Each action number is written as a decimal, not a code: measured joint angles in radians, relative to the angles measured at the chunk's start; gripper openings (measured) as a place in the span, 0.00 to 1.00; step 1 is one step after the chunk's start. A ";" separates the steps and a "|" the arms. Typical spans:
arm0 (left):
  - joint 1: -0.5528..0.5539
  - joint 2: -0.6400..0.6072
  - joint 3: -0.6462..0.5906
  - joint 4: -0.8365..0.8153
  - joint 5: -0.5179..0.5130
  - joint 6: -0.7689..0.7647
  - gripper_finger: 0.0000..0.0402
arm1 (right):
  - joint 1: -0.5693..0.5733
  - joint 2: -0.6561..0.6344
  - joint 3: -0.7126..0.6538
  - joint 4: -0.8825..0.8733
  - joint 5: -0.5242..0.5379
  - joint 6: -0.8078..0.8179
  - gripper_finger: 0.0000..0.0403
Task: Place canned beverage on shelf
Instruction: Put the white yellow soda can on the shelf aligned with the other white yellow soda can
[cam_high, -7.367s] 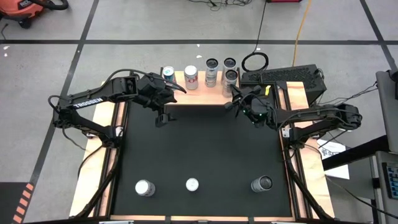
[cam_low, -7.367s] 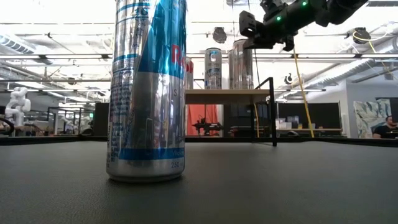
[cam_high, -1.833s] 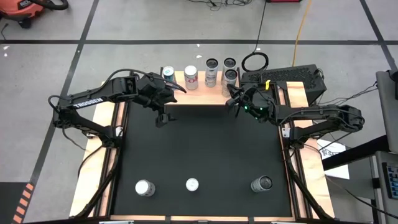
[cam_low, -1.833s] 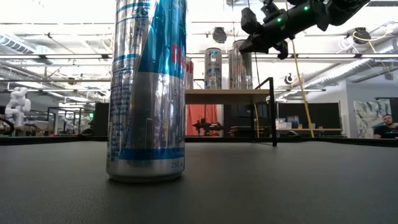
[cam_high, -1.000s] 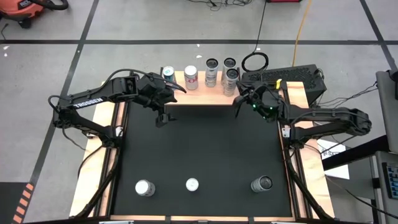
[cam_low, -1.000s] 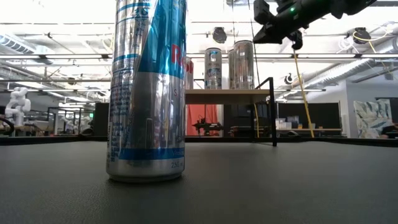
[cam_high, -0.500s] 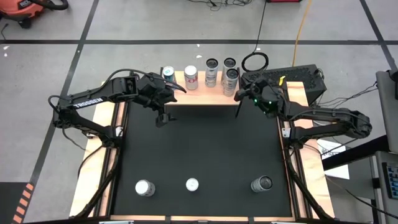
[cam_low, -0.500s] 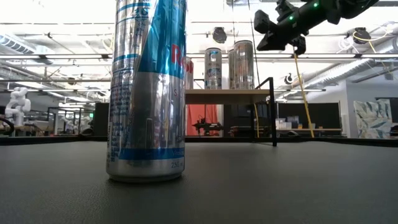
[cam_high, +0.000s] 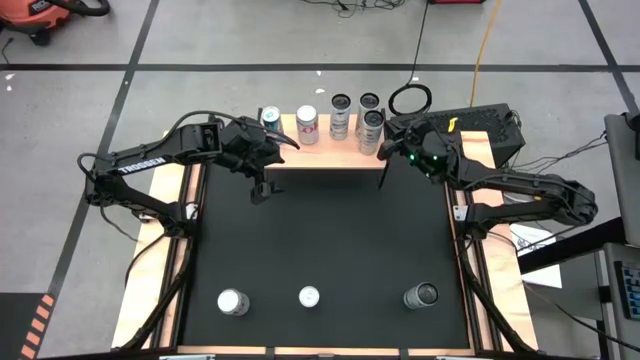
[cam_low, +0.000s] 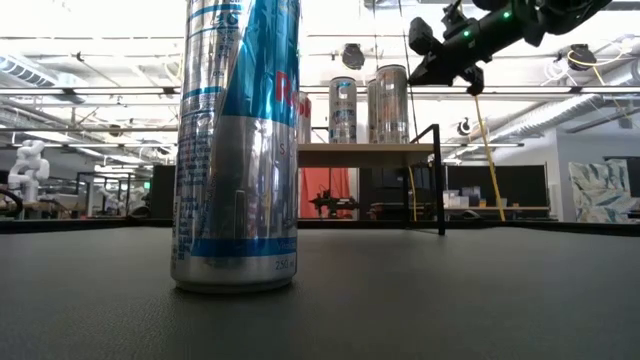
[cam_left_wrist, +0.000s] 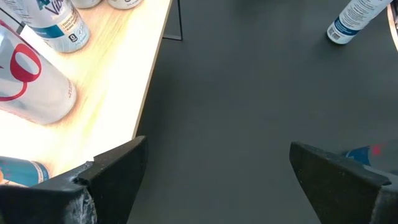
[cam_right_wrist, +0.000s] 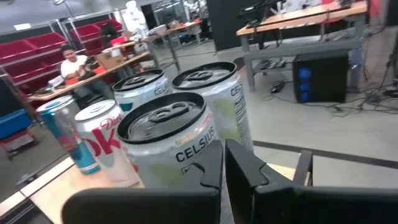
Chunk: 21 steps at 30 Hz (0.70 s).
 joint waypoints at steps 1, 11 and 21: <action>0.000 0.000 0.000 0.000 0.000 0.000 0.98 | -0.005 0.000 0.000 0.000 -0.016 0.001 0.00; 0.000 0.000 0.000 0.000 0.000 0.000 0.98 | -0.020 0.000 0.000 -0.002 -0.086 0.012 0.00; 0.000 0.000 0.000 0.000 0.000 0.000 0.98 | -0.029 0.000 0.000 -0.025 -0.100 0.019 0.00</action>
